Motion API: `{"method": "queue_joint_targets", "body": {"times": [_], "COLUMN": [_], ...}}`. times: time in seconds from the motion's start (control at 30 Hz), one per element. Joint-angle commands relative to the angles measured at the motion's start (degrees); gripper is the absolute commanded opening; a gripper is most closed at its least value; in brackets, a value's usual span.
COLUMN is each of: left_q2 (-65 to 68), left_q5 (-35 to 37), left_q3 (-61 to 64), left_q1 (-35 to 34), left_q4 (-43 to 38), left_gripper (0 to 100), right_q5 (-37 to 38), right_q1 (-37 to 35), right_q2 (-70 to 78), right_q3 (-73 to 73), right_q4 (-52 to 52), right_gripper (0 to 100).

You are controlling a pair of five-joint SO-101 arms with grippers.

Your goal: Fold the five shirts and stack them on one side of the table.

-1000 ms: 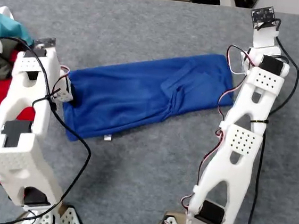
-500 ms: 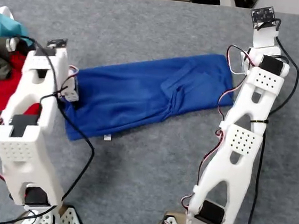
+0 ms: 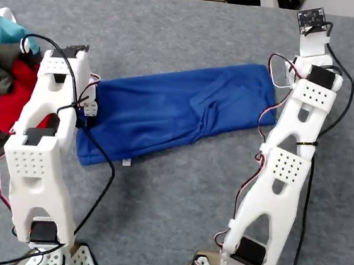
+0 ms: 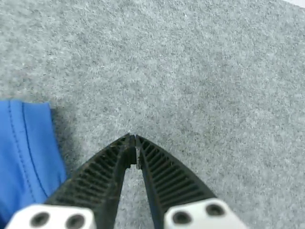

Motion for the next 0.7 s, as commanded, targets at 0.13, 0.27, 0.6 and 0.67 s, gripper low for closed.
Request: {"method": "queue_joint_targets", "body": {"times": [0.13,0.27,0.6,0.67], "left_q2": [1.5,-0.2,-2.9,-2.9], "left_q5": [4.0,4.0,13.0,14.1], "left_q3": [-6.7,-13.5,-31.1,-34.4], "left_q1": [4.0,6.9,14.7,16.6], "left_q4": [-0.7,1.6,11.1,12.3], "left_gripper": [2,2,2,2], "right_q5": [0.2,0.1,-7.7,-9.6], "right_q1": [0.8,2.0,9.5,10.9], "right_q2": [-0.7,-0.7,-0.7,-0.6], "right_q3": [-0.3,-0.4,-0.3,-0.3], "right_q4": [-2.3,-4.2,-13.5,-15.2], "right_gripper": [0.4,0.4,0.3,0.3]}}
